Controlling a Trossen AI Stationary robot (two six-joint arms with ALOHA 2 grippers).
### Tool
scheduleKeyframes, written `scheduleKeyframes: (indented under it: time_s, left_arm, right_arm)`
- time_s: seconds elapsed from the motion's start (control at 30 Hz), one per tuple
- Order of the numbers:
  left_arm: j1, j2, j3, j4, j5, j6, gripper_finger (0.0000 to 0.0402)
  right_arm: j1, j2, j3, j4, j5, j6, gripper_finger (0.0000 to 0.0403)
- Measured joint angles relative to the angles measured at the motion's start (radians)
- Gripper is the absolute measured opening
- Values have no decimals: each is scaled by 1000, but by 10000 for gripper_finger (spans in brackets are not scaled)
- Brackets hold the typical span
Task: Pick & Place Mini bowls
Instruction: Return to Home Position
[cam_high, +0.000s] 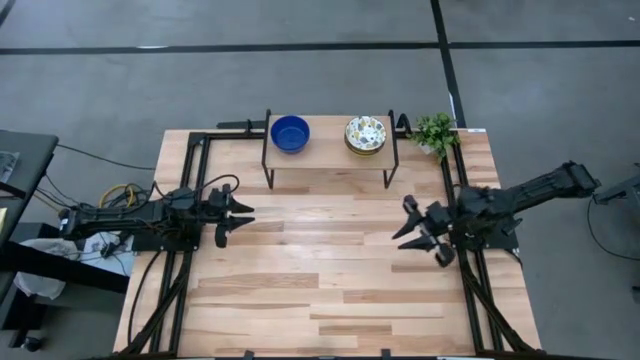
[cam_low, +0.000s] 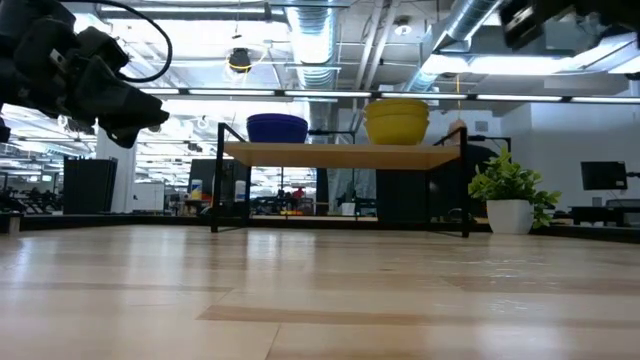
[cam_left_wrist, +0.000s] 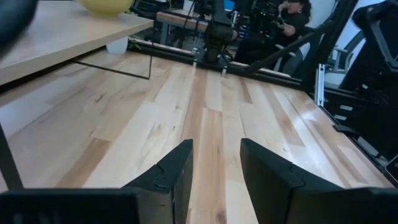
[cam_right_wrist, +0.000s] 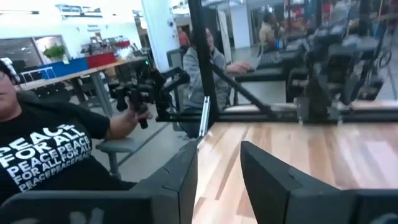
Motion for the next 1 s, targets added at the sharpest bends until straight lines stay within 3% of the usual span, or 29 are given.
scheduleKeyframes:
  time_s: [0.2,0.6,1.0]
  left_arm:
    - [-1,0,0,0,-4,1,131]
    - [-1,1,0,6,-3,1,131]
    - [-1,-2,0,15,-3,1,131]
  right_arm:
    - [2,-231,-30,-145,0,-38,111]
    - [0,-665,-217,-257,1,-28,111]
    - [0,-665,-301,-231,34,-27,111]
